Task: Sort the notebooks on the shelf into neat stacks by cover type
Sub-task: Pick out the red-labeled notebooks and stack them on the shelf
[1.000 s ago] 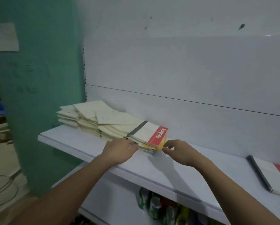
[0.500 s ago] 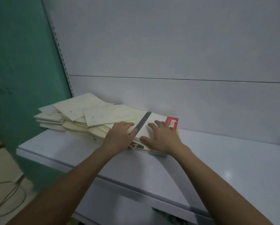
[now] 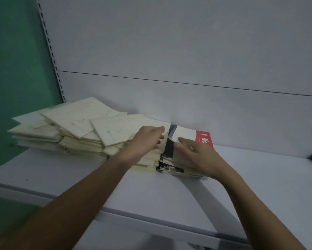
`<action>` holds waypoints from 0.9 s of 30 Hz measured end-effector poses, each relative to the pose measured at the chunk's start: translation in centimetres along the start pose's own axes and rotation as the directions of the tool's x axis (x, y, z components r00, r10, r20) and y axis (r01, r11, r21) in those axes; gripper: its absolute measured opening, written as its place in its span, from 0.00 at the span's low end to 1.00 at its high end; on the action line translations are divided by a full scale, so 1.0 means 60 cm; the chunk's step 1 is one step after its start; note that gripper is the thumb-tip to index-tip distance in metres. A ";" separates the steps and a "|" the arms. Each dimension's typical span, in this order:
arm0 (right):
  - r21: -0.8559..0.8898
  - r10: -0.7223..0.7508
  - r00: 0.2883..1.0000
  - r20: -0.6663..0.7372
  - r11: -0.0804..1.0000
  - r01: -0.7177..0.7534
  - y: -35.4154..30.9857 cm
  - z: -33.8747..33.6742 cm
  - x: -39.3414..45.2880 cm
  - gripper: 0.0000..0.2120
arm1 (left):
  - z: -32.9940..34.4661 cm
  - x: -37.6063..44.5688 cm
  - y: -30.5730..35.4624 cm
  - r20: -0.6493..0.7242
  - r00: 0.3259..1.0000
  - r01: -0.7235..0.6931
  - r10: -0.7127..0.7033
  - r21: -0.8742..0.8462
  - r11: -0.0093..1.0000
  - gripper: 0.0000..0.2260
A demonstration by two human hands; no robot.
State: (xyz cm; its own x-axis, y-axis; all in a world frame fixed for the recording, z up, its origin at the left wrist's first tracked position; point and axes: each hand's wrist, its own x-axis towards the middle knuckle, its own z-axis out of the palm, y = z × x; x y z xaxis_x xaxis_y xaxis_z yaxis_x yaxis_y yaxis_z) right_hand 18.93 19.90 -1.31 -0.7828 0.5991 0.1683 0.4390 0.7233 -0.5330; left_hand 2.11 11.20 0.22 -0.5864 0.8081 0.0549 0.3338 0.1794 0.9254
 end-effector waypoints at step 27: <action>-0.172 0.181 0.983 -0.011 0.969 -0.180 -0.027 0.023 -0.016 0.29 | -0.133 -0.017 0.002 0.236 0.969 0.194 -0.067 -0.568 0.800 0.24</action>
State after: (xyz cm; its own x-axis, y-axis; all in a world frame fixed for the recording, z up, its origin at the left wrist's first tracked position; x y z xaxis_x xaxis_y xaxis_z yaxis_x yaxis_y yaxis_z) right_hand 18.38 17.68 -1.74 -0.6858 0.7236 0.0780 0.6418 0.6518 -0.4039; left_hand -3.14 5.93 3.29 -0.4166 0.9039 -0.0976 -0.2660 -0.0186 0.9638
